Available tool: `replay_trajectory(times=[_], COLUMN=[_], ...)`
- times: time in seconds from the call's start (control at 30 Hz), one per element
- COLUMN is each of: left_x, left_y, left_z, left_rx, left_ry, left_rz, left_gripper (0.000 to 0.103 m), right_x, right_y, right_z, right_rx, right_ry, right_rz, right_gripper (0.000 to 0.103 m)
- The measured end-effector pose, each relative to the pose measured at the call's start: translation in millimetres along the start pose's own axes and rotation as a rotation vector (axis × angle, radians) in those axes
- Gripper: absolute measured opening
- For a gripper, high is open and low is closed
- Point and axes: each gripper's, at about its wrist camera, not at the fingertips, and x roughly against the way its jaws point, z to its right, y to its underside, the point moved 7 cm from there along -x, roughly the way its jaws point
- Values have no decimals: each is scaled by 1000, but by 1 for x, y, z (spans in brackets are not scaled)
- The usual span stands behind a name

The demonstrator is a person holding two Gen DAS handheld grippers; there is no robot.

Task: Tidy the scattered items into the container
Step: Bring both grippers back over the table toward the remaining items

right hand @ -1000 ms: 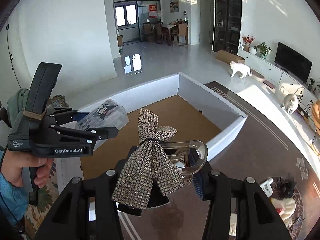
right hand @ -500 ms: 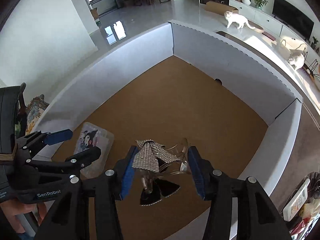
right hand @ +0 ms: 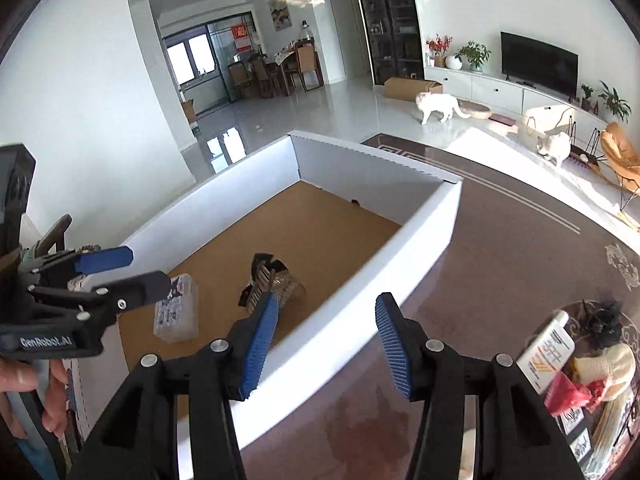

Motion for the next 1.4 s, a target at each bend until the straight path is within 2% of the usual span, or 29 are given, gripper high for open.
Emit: replay_trajectory(times=[0.07,0.1,0.23,0.33,0.4,0.53,0.67,0.73,1.07,1.17,1.4], left_x=[12,15,-7,-40,-57,-66,-78,-82,-89,-89,-89], left_y=[13,24,92,148,177,191,182,179,184,183,184], left_z=[50,75,168,224,253,292,304,305,308,308,307], left_rx=[-54,-75,-133,-176,-232,-333,-386,-382,-399,-397,-397], left_ry=[77,121,276,320,300,275,229,232,219,216,216], left_rz=[9,-1,-106,-171,-193,-135,-120,-120,-124,-124,-124], left_gripper=[94,102,103,103,103,103,102,102,103,103,103], right_x=[32,48,113,150,170,191,193,189,175,177,177], right_y=[35,52,136,195,226,257,260,260,269,273,274], right_z=[30,46,115,162,189,223,225,225,236,246,245], right_rx=[-9,-11,-24,-51,-75,-180,-178,-176,-254,-323,-331], right_ry=[50,82,266,390,446,472,516,538,535,502,512], right_rz=[11,13,-4,-58,-82,-95,-81,-79,-111,-103,-105], right_gripper=[52,52,52,52,52,52,52,52,52,64,67])
